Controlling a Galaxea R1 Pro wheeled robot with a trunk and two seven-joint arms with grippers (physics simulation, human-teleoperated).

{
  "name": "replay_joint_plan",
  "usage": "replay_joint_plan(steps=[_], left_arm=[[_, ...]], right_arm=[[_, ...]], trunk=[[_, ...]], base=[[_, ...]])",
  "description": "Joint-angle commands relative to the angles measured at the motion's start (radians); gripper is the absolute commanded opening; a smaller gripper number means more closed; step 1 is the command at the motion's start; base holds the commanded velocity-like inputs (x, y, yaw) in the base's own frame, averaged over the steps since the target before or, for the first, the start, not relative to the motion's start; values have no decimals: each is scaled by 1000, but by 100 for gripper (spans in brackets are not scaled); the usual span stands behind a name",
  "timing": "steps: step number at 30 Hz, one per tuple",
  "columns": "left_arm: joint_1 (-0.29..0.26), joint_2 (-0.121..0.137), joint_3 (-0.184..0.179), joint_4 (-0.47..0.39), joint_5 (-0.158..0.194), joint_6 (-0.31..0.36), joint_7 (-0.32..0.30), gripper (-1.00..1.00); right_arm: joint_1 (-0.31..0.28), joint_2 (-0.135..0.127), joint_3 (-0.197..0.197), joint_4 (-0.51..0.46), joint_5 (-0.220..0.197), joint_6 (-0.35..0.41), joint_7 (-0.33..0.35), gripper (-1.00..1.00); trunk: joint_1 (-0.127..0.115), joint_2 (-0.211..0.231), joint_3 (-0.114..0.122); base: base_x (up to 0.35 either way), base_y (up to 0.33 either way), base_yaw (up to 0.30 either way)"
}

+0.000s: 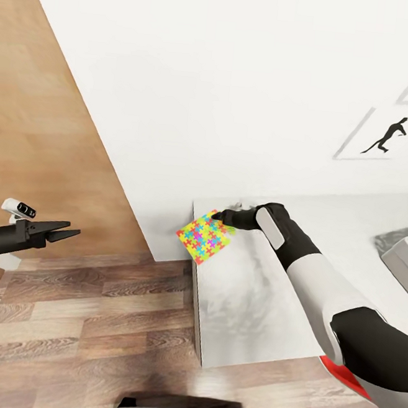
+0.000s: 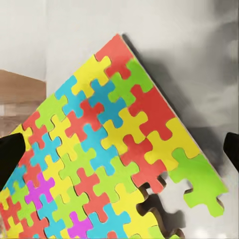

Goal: Put all the toys in the child's room - the three board games (two on the bed and one on the table), the two jigsaw puzzles on the table, and the tennis ball on the table - inside the toy box on the table in the child's room.

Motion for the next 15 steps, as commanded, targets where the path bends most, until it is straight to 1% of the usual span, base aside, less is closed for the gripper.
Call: replay_joint_plan(steps=[1, 5, 11, 15], left_arm=[[-1, 0, -1, 0, 2, 10, -1, 100], [-1, 0, -1, 0, 1, 10, -1, 100], [-1, 0, -2, 1, -2, 10, -1, 100], [-1, -1, -4, 1, -4, 9, 0, 100]], right_arm=[[0, -1, 1, -11, 4, 8, 3, 100], [2, -8, 0, -77, -1, 51, 3, 100], [6, -12, -2, -166, -5, 93, 3, 100], [16, -19, -14, -217, -7, 126, 3, 100]], trunk=[[1, -2, 0], [1, -2, 7], [1, -2, 16], [1, -2, 22]], base=[[0, 0, 0], [0, 0, 0], [0, 0, 0], [0, 0, 0]])
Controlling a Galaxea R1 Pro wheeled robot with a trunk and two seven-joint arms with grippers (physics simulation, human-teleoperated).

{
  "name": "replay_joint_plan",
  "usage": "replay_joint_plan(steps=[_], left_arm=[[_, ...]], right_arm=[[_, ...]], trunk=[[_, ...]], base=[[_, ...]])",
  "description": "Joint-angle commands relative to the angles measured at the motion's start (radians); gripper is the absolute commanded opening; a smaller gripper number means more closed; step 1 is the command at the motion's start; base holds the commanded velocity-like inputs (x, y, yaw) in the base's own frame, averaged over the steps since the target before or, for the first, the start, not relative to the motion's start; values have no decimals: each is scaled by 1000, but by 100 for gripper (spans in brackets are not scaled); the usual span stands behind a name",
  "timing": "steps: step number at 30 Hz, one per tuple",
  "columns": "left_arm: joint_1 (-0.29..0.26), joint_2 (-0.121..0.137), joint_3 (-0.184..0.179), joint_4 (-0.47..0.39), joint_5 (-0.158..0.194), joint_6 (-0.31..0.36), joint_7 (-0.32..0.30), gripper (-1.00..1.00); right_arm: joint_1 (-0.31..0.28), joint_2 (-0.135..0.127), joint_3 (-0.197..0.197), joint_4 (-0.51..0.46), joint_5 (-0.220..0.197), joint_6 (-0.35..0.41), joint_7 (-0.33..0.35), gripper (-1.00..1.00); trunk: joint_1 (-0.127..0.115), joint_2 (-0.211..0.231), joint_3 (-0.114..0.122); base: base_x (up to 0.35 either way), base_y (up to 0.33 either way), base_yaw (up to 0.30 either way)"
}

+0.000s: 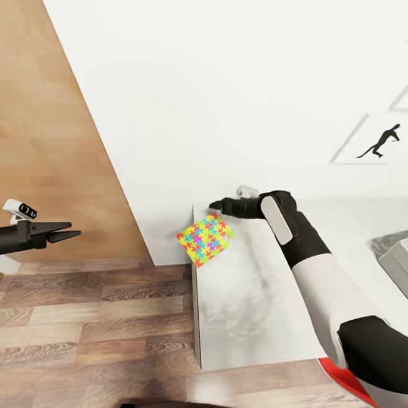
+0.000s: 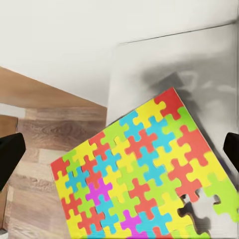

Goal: Put all the toys in the child's room - the three board games (two on the bed and one on the table), the two jigsaw puzzles on the table, and the tennis ball on the table - inside the toy box on the table in the child's room.

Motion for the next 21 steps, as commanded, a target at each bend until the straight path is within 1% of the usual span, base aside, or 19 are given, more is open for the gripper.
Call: replay_joint_plan(steps=[1, 5, 6, 9, 10, 12, 13, 15, 16, 17, 18, 19, 20, 21], left_arm=[[-1, 0, -1, 0, 2, 9, -1, 100], [-1, 0, -3, 0, 1, 8, 1, 100], [-1, 0, -3, 0, 0, 8, 2, 100], [-1, 0, -4, 2, -1, 6, 4, 100], [-1, 0, -5, 4, -1, 5, 5, 100], [0, -1, -6, 6, -2, 4, 6, 100], [0, -2, -7, 8, -2, 3, 7, 100], [1, -3, -8, 9, -2, 3, 8, 100], [2, -5, -10, 10, -3, 2, 8, 100], [3, -5, -10, 10, -3, 2, 9, 100], [4, -6, -11, 10, -5, 0, 9, 100], [5, -6, -11, 10, -8, -1, 9, 100], [6, -7, -12, 11, -14, -3, 10, 100], [6, -7, -12, 11, -19, -4, 10, 100]], right_arm=[[1, -2, -5, -9, 4, 8, 4, 100], [18, -23, -41, -54, -4, 38, 4, 100], [31, -36, -59, -72, -12, 54, 5, 100], [59, -58, -95, -106, -36, 76, 11, 100], [84, -75, -123, -136, -61, 88, 23, 100], [115, -92, -151, -173, -93, 99, 43, 100], [150, -111, -178, -219, -129, 111, 66, 100], [186, -130, -203, -270, -166, 123, 92, 100], [222, -151, -226, -324, -201, 133, 118, 100], [240, -162, -237, -352, -217, 137, 129, 100], [282, -184, -258, -409, -248, 142, 150, 100], [305, -194, -268, -437, -261, 144, 160, 100], [356, -214, -287, -492, -287, 147, 177, 100], [383, -223, -296, -520, -300, 148, 186, 100]], trunk=[[1, -2, 0], [1, -2, 7], [1, -2, 8], [1, -2, 13], [1, -2, 15], [1, -2, 18], [1, -2, 19], [1, -2, 22], [1, -2, 24], [1, -2, 26], [1, -2, 27], [1, -2, 29], [1, -2, 30], [1, -2, 32]], base=[[0, 0, 0], [0, 0, 0], [0, 0, 0], [0, 0, 0], [0, 0, 0], [0, 0, 0], [0, 0, 0], [0, 0, 0], [0, 0, 0], [0, 0, 0], [0, 0, 0], [0, 0, 0], [0, 0, 0], [0, 0, 0]])
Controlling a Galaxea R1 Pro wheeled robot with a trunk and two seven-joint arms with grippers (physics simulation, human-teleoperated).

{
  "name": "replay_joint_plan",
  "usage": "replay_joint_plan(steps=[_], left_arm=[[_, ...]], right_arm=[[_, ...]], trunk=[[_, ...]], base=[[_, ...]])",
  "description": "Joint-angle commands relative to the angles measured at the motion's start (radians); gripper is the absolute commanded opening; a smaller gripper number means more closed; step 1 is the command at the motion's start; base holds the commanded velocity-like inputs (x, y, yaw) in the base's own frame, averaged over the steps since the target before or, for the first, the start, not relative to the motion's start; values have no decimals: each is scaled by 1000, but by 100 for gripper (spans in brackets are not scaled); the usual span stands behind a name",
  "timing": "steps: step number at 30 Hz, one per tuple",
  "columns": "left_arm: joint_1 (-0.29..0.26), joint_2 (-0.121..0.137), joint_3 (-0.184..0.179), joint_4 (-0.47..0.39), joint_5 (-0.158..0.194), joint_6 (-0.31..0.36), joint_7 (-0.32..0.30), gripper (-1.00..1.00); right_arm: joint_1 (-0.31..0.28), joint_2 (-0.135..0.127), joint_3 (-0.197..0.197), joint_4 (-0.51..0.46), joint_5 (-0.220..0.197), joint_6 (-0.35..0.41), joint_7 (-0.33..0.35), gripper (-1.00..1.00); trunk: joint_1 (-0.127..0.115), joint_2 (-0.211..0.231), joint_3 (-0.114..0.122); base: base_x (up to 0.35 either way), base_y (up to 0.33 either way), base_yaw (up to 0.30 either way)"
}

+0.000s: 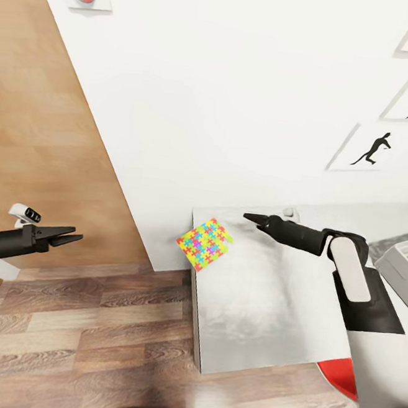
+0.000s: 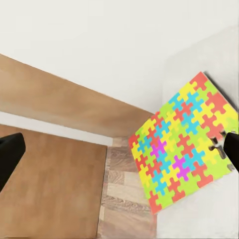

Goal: Put all the toys in the child's room - the three board games (two on the bed and one on the table), the two jigsaw puzzles on the table, and the tennis ball on the table - inside the toy box on the table in the child's room.

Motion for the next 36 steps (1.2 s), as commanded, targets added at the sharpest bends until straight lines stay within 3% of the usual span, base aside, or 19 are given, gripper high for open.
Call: replay_joint_plan(steps=[1, 6, 10, 16, 19, 23, 27, 33, 36], left_arm=[[0, 0, -1, 1, -7, 8, -2, 100], [4, 0, -1, 6, -33, 6, -2, 100], [6, 0, 0, 7, -40, 5, -3, 100], [19, 0, 0, 8, -41, 3, -3, 100], [34, -1, -1, 8, -39, -19, -5, 100], [48, -9, -2, 9, -39, -45, -5, 100], [66, -29, -2, 11, -41, -68, -3, 100], [88, -41, -3, 17, -40, -109, -5, 100], [98, -63, -4, 19, -40, -117, -4, 100]], right_arm=[[56, -15, -22, -57, -18, 2, 28, 100], [224, -35, -128, -187, -117, 2, 113, 100], [324, -32, -182, -215, -149, 2, 238, 100], [412, -35, -204, -224, -156, -4, 377, 100], [485, -38, -215, -226, -155, -7, 464, 100], [575, -39, -221, -226, -153, -15, 510, 100], [679, -41, -266, -226, -154, -78, 544, 100], [724, -43, -316, -227, -149, -127, 721, 100], [733, -44, -333, -227, -126, -143, 790, 100]], trunk=[[1, -2, 0], [1, -2, 8], [1, -2, 15], [1, -2, 24], [1, -2, 29], [1, -2, 35], [1, -2, 42], [1, -2, 51], [1, -2, 56]], base=[[0, 0, 0], [0, 0, 0], [0, 0, 0], [0, 0, 0], [0, 0, 0], [0, 0, 0], [0, 0, 0], [0, 0, 0], [0, 0, 0]])
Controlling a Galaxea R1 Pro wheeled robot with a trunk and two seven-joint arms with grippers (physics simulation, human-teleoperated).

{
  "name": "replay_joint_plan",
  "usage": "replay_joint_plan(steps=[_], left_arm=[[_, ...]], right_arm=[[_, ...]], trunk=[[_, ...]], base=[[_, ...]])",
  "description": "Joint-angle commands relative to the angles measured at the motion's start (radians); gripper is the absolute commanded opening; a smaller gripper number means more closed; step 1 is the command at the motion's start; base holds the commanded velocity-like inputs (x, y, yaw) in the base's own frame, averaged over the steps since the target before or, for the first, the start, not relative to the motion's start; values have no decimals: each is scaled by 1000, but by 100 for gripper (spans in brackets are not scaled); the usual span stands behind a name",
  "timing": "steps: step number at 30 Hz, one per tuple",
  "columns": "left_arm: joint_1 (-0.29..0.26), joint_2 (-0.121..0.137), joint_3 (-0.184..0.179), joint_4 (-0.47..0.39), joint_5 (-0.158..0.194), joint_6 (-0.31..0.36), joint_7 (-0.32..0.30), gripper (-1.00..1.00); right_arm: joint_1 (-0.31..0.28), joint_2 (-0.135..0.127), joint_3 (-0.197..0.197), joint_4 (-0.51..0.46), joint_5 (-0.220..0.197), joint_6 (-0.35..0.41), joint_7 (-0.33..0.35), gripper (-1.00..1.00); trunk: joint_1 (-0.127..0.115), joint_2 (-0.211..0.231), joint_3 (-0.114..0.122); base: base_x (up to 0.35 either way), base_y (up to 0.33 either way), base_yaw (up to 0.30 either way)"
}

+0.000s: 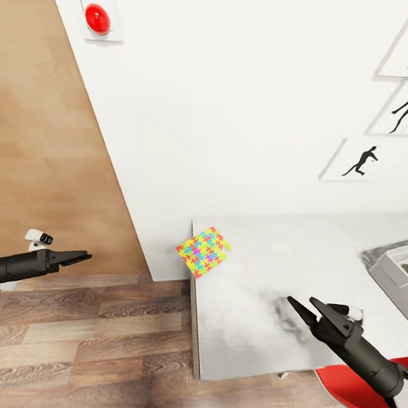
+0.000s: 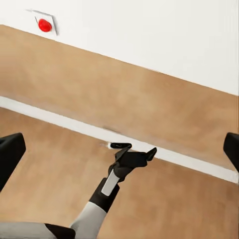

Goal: Put all the toys in the child's room - the three board games (two on the bed and one on the table), the two jigsaw puzzles on the table, and the tennis ball on the table - inside the toy box on the table in the child's room.

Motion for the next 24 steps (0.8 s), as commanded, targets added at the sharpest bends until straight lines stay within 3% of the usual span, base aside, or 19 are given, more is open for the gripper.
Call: replay_joint_plan(steps=[1, 6, 13, 16, 24], left_arm=[[1, -7, 0, 0, 2, 9, -1, 100], [17, -39, -1, 1, -12, 4, 0, 100], [57, -49, 7, 20, -66, -16, -3, 100], [62, -50, 10, 23, -73, -25, -5, 100], [65, -51, 10, 25, -77, -31, -5, 100]], right_arm=[[4, 0, -6, 0, 9, 1, 12, 100], [78, 1, -69, 0, 60, -13, 75, 100], [126, 2, -177, 0, 76, -32, 201, 100], [131, 4, -204, 0, 79, -37, 229, 100], [135, 6, -222, 0, 121, -43, 247, 100]], trunk=[[1, -2, 0], [1, -2, 8], [1, -2, 13], [1, -2, 14], [1, -2, 14]], base=[[0, 0, 0], [0, 0, -4], [0, 0, -171], [0, 0, -251], [0, 25, -106]])
